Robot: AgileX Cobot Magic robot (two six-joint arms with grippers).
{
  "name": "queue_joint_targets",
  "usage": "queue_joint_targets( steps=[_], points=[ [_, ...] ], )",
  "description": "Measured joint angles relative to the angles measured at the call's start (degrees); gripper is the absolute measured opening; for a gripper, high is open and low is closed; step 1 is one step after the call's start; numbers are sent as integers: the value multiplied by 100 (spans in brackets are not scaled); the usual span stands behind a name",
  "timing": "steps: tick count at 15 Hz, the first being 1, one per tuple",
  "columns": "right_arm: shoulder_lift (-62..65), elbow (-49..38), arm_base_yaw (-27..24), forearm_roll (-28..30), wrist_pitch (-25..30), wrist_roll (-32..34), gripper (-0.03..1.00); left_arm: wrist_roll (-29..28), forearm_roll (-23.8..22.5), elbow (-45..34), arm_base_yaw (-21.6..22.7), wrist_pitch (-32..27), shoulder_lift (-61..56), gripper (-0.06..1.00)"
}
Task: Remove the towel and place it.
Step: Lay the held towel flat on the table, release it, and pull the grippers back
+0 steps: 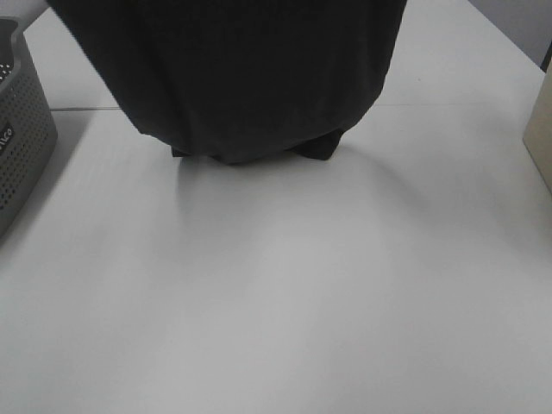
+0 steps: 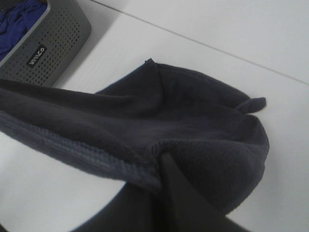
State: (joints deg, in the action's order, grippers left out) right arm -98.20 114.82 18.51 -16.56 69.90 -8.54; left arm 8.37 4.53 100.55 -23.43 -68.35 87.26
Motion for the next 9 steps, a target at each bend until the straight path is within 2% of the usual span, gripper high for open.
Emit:
queue_joint_targets(
  steps=[2,4,7,9],
  points=[
    [808,-1049,11,-241,17,23,2,0,407,-1301,-6,155,-1112,0],
    [1432,-1851,57,-390,40,34,2,0,877,-2229,-11,246,-1845,0],
    [2206,-2899,69,-561,74,86,2,0,1667,-3369,-23,321,-2727,0],
    [2618,-3564,69,-676,74,155,2,-63,2034,-4057,-23,407,-3203,0]
  ],
)
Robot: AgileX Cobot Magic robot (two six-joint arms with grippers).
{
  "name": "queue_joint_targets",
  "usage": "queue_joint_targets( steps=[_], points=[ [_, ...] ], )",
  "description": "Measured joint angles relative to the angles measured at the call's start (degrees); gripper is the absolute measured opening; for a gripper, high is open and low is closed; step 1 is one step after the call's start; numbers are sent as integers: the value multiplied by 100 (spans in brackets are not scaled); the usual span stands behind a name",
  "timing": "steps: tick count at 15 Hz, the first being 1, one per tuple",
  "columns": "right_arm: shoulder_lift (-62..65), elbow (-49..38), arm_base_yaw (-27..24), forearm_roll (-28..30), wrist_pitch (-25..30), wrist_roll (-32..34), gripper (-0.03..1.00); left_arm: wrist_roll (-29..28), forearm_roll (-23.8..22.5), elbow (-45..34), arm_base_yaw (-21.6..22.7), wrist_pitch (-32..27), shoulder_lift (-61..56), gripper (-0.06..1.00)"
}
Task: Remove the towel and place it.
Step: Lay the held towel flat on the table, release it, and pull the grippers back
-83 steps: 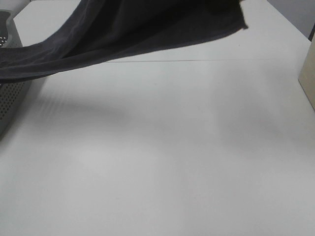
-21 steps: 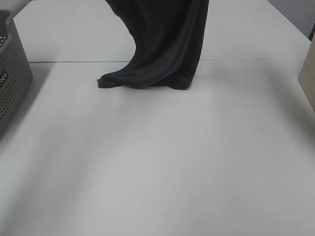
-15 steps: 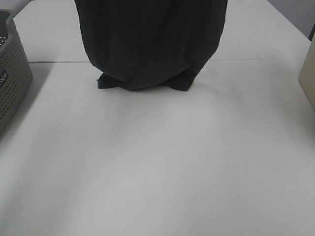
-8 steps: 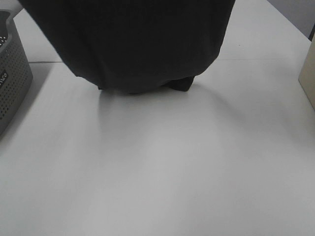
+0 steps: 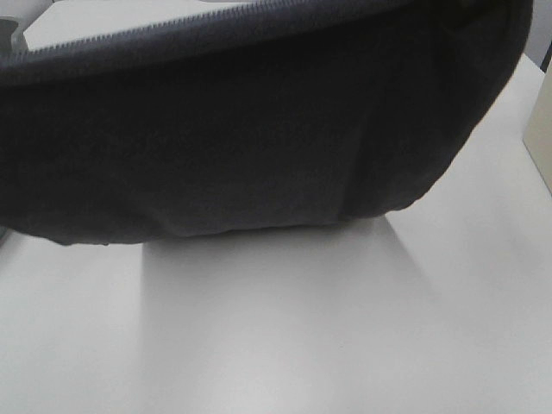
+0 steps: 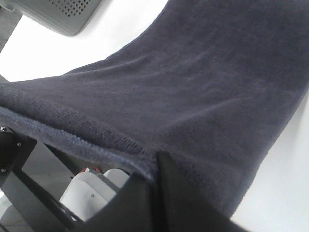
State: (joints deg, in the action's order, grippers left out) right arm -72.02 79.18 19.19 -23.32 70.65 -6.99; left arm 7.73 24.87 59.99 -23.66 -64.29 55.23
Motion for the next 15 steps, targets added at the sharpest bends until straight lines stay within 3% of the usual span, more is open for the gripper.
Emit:
queue_joint_targets(
  steps=[8,12,15],
  points=[
    [1014,-2114,0,-223,-17,229,2,-252,1100,-1799,0,46,-567,0],
    [865,-3168,0,-487,-57,275,2,-607,1209,-2418,0,34,-430,0],
    [63,-3747,-17,-539,-126,172,2,-286,1238,-2532,0,-11,447,0]
  ],
)
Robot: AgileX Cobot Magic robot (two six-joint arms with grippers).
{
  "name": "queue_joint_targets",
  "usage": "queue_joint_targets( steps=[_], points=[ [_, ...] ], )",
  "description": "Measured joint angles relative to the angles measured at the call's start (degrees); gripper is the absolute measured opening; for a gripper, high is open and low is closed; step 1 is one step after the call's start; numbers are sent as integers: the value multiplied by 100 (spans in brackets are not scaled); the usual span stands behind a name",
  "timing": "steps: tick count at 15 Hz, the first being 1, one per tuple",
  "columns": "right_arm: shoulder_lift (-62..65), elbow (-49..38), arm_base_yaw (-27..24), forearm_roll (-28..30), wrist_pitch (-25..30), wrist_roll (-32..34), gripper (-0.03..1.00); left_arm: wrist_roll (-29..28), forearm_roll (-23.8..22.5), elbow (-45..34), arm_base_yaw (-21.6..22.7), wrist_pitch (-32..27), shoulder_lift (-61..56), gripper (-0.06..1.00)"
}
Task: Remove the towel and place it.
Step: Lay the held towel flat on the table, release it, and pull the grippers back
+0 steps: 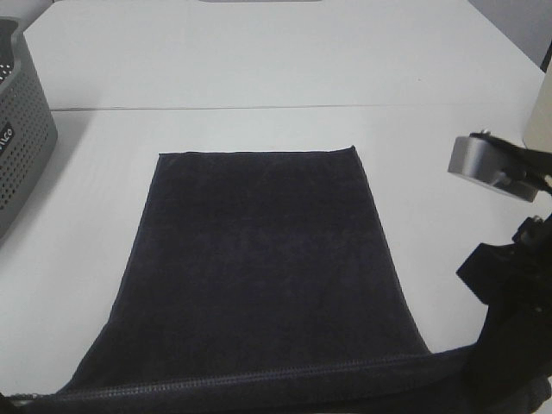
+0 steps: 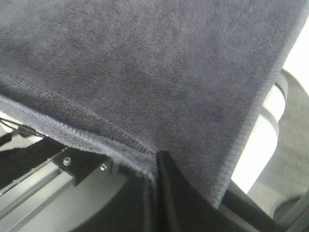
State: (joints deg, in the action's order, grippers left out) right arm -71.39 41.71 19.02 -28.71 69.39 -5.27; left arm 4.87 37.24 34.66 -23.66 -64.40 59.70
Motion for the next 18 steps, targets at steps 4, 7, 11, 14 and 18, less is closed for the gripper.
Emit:
queue_joint_targets(
  steps=[4,7,11,14,18],
  points=[
    [-911,-109,-23,-52,-321,-309,2,579,0,-6,6,-63,1066,0],
    [-1467,-109,-46,-126,-561,-504,2,1077,6,-6,29,52,1690,0],
    [-2086,-138,-57,-172,-831,-825,2,1507,-166,6,-544,481,2464,0],
    [-2298,-195,-46,-178,-991,-957,2,1518,-453,367,-1117,773,3231,0],
    [-2320,-321,430,-120,-1381,-968,2,1467,-510,985,-1484,814,4051,0]
  ],
)
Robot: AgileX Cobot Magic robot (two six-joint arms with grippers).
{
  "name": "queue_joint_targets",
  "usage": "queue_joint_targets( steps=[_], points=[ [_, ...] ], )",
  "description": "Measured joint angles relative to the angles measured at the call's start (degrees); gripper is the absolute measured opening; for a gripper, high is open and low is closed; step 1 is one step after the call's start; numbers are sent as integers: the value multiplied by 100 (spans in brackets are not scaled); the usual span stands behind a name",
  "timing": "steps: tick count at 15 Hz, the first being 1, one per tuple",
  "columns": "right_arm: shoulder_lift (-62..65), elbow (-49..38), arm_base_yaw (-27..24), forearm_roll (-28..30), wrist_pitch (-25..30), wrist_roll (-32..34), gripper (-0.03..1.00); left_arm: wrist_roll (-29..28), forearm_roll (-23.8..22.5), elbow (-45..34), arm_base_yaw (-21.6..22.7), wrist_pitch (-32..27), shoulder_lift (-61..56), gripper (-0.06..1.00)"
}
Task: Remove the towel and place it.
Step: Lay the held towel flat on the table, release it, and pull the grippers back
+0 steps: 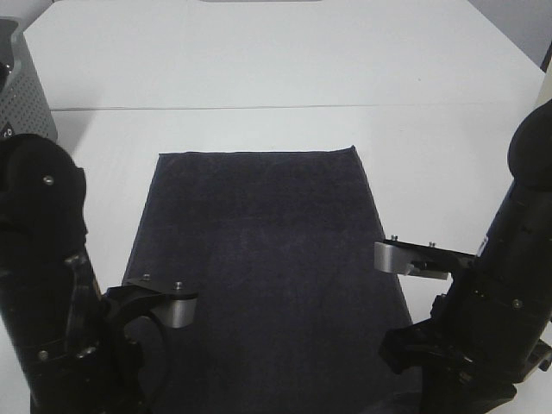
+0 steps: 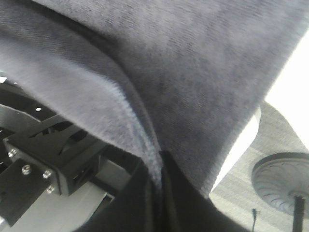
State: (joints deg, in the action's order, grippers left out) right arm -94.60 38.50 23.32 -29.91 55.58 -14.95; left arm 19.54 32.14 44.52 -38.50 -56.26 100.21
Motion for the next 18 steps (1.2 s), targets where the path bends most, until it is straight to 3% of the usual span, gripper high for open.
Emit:
queue_joint_targets(
  steps=[6,9,10,13,15,18],
  points=[
    [0,-264,63,-178,-69,11,3,-126,-57,544,-487,-166,413,0],
    [0,-384,80,-195,-80,11,13,-143,-80,544,-487,-189,413,8],
    [0,-384,80,-361,-80,6,30,-143,80,544,-487,-201,413,24],
    [0,-384,80,-682,-115,0,64,-143,424,561,-487,-201,413,65],
    [0,-309,80,-688,-103,0,70,-149,481,573,-487,-206,413,78],
    [0,241,80,-441,-97,17,72,-143,435,1008,-487,-647,413,82]
  ],
)
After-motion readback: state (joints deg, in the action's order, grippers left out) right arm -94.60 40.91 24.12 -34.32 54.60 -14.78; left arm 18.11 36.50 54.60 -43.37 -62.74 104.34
